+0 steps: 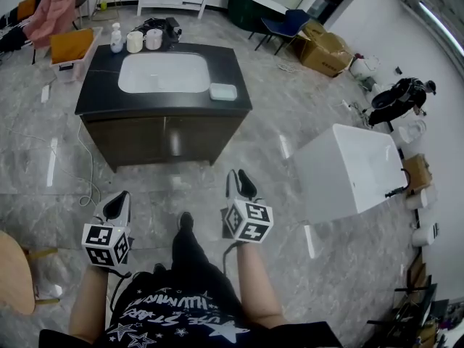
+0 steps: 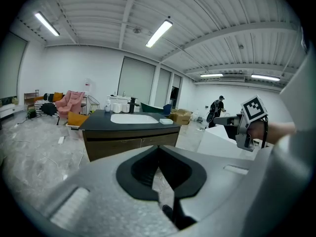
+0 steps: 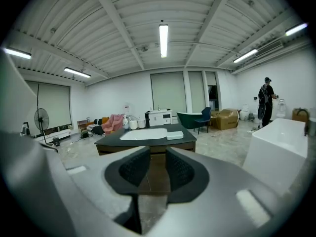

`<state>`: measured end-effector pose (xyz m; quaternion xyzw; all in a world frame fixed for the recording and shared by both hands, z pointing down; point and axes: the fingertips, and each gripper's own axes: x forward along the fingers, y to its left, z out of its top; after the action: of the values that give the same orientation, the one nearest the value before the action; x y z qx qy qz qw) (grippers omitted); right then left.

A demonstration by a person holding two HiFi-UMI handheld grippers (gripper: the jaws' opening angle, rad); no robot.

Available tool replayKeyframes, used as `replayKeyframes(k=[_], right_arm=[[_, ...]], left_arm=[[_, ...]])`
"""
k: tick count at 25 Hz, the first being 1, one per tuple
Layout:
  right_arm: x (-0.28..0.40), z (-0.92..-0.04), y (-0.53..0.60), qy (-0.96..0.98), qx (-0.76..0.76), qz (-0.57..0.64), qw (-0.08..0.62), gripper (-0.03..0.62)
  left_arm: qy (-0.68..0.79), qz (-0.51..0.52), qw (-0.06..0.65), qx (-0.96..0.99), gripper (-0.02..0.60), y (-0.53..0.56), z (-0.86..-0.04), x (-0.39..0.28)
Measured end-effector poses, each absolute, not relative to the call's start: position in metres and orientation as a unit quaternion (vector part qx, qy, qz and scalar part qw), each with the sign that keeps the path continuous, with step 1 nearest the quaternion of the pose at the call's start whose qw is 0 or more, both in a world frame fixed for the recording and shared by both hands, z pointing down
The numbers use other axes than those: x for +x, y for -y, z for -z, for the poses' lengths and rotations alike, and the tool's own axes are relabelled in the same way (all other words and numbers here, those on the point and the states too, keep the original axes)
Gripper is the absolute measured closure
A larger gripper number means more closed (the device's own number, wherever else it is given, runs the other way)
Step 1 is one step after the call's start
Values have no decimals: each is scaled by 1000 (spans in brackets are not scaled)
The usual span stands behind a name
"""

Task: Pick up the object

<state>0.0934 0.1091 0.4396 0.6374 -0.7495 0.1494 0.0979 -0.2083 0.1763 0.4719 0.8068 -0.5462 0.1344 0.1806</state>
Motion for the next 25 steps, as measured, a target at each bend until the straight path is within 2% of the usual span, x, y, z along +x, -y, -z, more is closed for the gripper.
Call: replayKeyframes(k=[7,25], right_arm=[[114,-449,-20,756,623,-170,101,454],[172,-471,174,779,586,-193,113,453]], left_arm=[[550,-141,181,803,574,-94,-468,-183],[567,-153,172,791,574,81,-468,-109]])
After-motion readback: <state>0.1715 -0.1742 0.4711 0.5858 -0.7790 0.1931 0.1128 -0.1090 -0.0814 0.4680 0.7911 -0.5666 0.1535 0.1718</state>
